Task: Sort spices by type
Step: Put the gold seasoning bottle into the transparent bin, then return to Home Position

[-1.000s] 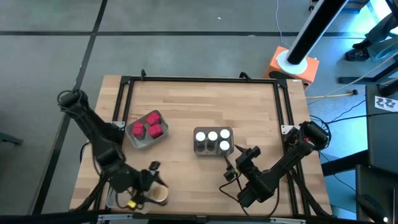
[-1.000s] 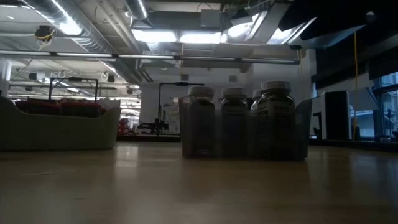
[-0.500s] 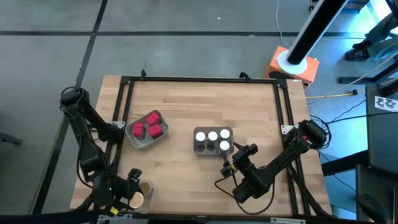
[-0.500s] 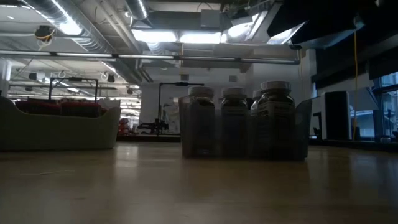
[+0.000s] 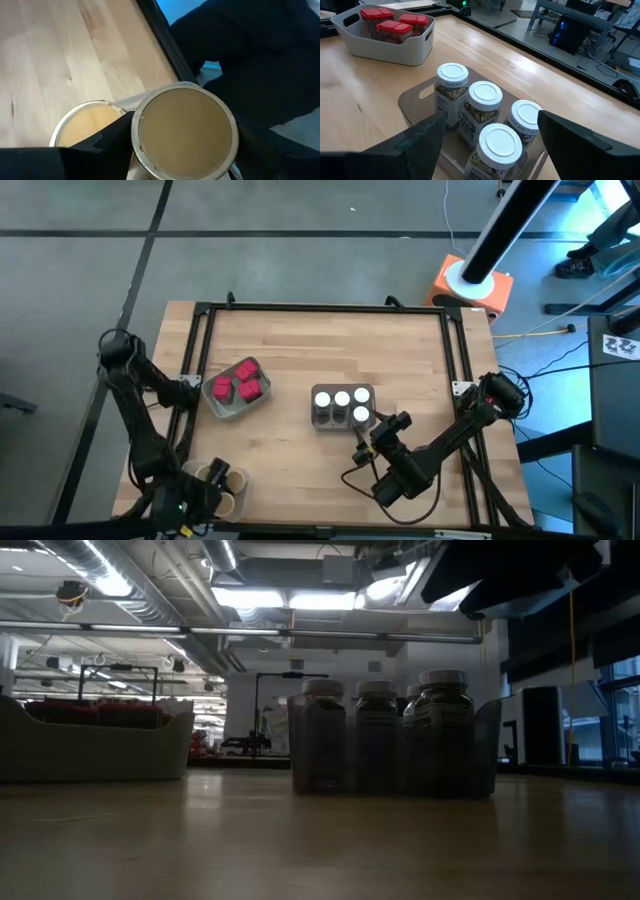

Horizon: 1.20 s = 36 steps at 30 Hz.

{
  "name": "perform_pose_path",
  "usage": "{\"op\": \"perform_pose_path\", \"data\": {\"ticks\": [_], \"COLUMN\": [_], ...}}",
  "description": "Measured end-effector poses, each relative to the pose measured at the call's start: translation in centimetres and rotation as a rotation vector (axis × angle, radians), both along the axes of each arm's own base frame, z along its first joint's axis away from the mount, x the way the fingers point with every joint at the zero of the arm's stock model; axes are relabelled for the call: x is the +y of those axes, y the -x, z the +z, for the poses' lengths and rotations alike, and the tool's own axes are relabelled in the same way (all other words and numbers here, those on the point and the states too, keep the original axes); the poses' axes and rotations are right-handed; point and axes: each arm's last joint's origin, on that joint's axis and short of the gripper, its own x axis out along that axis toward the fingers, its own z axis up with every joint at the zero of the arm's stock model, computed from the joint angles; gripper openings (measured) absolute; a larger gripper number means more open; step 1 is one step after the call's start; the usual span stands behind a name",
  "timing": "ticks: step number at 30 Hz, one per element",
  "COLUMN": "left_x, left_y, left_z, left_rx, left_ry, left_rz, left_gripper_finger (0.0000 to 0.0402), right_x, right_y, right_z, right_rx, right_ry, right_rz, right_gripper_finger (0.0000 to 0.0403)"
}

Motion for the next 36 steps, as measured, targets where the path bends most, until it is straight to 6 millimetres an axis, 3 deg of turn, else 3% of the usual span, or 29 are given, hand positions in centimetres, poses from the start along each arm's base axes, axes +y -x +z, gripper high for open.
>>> {"op": "perform_pose_path", "data": {"ticks": [7,14,19,22,26,32,36], "left_x": [-0.1,0.4,0.5,0.9,1.4,2.7,4.3], "left_y": [-0.4,-0.7,-0.7,-0.6,-0.4,-0.7,-1.5], "left_z": [-1.6,-1.6,-1.5,-0.5,2.2,6.5,7.5], "left_rx": [0.028,0.056,0.055,0.047,0.010,-0.171,-0.293], "left_ry": [-0.096,-0.088,-0.085,-0.045,0.042,0.104,0.048], "left_rz": [-0.014,0.047,0.054,0.069,0.077,0.134,0.243], "left_gripper_finger": [0.0262,0.0307,0.0312,0.0311,0.0311,0.0311,0.0311], "right_x": [0.0,0.0,0.0,0.0,0.0,0.1,0.4], "right_y": [0.0,0.0,0.0,0.0,0.0,0.0,-0.3], "right_z": [0.0,0.0,0.0,0.0,0.0,-0.2,-0.2], "right_rx": [-0.001,-0.001,-0.001,-0.001,0.000,0.044,0.006], "right_ry": [0.000,0.000,0.001,0.001,-0.001,-0.062,-0.098], "right_rz": [0.000,0.001,0.001,0.001,0.001,-0.007,-0.005], "right_gripper_finger": [0.0315,0.0315,0.0315,0.0315,0.0315,0.0315,0.0315]}}
